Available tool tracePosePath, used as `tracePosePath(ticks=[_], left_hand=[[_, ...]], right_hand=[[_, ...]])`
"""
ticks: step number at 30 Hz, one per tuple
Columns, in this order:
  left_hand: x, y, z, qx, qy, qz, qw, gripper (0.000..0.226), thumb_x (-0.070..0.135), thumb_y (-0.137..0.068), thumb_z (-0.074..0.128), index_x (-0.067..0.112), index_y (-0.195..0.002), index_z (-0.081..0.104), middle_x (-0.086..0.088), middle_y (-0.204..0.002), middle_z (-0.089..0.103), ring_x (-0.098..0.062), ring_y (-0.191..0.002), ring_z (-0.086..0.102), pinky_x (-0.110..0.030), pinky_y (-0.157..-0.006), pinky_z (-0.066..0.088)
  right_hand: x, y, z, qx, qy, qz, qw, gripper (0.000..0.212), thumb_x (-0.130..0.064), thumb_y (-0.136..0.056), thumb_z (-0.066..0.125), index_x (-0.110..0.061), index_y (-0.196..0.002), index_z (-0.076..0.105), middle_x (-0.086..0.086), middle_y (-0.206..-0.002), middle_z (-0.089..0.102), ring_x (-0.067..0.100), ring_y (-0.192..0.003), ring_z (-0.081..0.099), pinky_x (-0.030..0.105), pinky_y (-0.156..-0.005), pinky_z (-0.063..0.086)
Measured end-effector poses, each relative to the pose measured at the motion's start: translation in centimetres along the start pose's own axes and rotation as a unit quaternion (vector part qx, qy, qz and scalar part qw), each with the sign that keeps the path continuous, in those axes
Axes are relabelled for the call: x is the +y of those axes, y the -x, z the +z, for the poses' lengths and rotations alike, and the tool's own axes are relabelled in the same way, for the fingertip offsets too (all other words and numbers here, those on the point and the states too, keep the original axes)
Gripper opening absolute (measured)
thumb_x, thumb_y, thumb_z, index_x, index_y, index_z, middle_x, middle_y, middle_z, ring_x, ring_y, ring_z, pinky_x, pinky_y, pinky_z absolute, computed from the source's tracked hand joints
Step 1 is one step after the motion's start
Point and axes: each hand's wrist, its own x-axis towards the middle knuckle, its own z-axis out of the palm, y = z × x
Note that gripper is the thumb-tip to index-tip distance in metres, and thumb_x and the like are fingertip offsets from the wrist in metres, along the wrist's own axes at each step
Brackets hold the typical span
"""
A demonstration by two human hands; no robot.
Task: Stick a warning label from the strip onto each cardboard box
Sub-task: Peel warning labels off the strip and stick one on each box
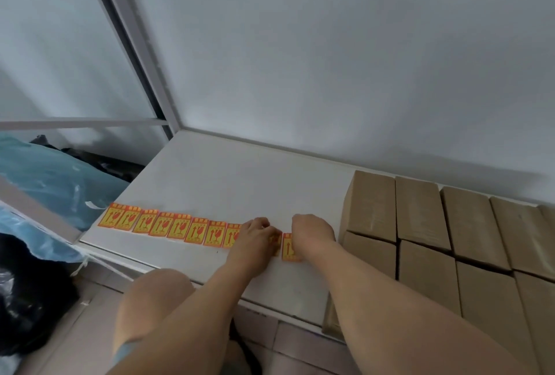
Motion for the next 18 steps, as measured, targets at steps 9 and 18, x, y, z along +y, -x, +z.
tracePosePath(ticks=[9,18], left_hand=[[0.4,0.2,-0.3,-0.012,-0.005,-0.017,1.0,0.031,0.031,-0.096,0.052,0.025,-0.125,0.06,-0.001,-0.133,0.046,-0.023,-0.125,0.037,-0.033,-0.105,0.03],[1.1,0.6,-0.5,-0.008,-0.071,0.0,0.997,0.03,0.03,-0.097,0.047,0.02,-0.122,0.06,0.0,-0.131,0.05,-0.022,-0.122,0.042,-0.033,-0.099,0.038]], right_hand=[[0.7,0.9,-0.8,-0.001,-0.069,-0.015,0.998,0.024,-0.008,-0.087,0.052,-0.009,-0.11,0.053,0.013,-0.114,0.059,0.03,-0.102,0.058,0.035,-0.074,0.045],[3.1,4.8,-6.7,0.06,-0.229,-0.13,0.963,0.008,-0.018,-0.094,0.046,-0.018,-0.095,0.054,-0.001,-0.094,0.061,0.017,-0.084,0.055,0.033,-0.071,0.047]])
